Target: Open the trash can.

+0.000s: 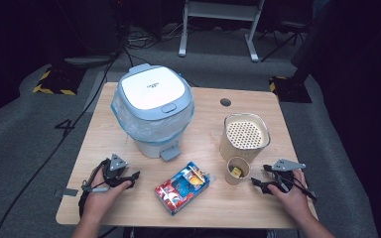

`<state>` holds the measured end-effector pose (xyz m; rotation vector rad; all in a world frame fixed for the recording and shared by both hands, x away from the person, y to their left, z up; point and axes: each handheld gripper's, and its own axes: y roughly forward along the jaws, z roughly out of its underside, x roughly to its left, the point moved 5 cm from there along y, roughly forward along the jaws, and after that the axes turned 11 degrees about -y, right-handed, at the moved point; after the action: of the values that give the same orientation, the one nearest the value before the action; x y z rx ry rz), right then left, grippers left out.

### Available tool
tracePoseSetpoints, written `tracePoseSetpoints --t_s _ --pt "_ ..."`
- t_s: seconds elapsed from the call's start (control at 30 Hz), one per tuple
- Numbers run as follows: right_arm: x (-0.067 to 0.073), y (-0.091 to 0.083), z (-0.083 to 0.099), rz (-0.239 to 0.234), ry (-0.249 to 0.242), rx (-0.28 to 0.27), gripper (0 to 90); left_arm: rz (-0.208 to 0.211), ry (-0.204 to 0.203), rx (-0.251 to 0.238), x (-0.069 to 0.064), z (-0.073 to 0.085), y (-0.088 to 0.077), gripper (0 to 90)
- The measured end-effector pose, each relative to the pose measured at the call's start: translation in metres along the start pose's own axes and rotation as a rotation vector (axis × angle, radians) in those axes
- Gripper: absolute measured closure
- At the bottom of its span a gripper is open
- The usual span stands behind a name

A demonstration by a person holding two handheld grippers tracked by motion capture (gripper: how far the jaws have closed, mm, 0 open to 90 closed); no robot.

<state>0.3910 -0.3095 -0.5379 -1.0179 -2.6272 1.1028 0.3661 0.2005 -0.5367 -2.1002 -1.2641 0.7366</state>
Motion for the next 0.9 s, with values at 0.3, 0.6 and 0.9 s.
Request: tracePoseSetpoints --t_s 0.3,0.6,0.9 --pt "-0.001 0.0 0.0 -0.007 -0.008 -0.001 20.8 0.075 -0.013 -0.035 -0.01 -0.01 -0.012 54.7" --pt "-0.001 0.0 0.0 -0.007 -0.008 -0.001 20.8 0.137 0.04 -0.029 -0.02 -0.021 -0.033 86.2" --pt "-0.001 0.0 0.0 -0.007 -0.008 -0.001 20.7 0.25 0.056 -0.055 -0.03 -0.038 -0.049 90.0"
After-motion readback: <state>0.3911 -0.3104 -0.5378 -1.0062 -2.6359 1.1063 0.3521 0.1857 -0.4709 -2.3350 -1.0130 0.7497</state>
